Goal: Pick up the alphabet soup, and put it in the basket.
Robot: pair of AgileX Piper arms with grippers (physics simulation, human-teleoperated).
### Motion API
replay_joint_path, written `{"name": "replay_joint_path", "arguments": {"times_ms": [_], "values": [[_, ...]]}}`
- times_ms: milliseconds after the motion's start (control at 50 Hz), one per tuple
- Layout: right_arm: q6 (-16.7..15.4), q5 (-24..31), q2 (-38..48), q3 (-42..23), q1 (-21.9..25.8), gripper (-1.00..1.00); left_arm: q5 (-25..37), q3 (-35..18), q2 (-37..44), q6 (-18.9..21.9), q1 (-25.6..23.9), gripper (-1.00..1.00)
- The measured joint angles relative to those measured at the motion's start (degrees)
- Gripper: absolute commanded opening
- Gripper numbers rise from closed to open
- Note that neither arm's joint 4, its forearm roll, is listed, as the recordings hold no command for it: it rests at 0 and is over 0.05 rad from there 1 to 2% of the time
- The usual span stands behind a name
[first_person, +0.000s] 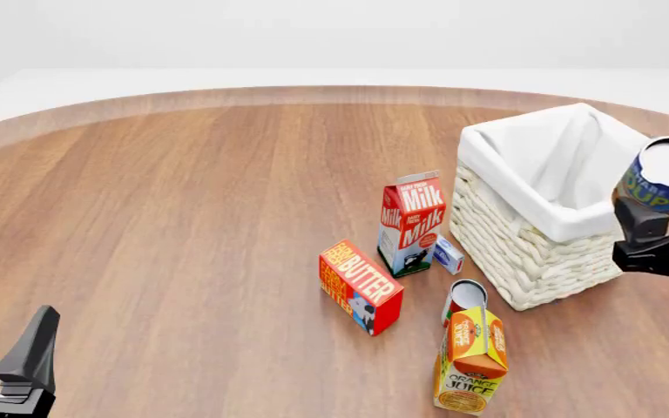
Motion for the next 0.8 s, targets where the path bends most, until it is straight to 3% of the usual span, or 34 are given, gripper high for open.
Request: {"name": "replay_joint_path", "arguments": {"times_ms": [800], "values": [[0.81,6.91,7.79,-15.54,-0.19,-1.00,0.00,0.00,0.00,0.00,0.00,1.00]]}}
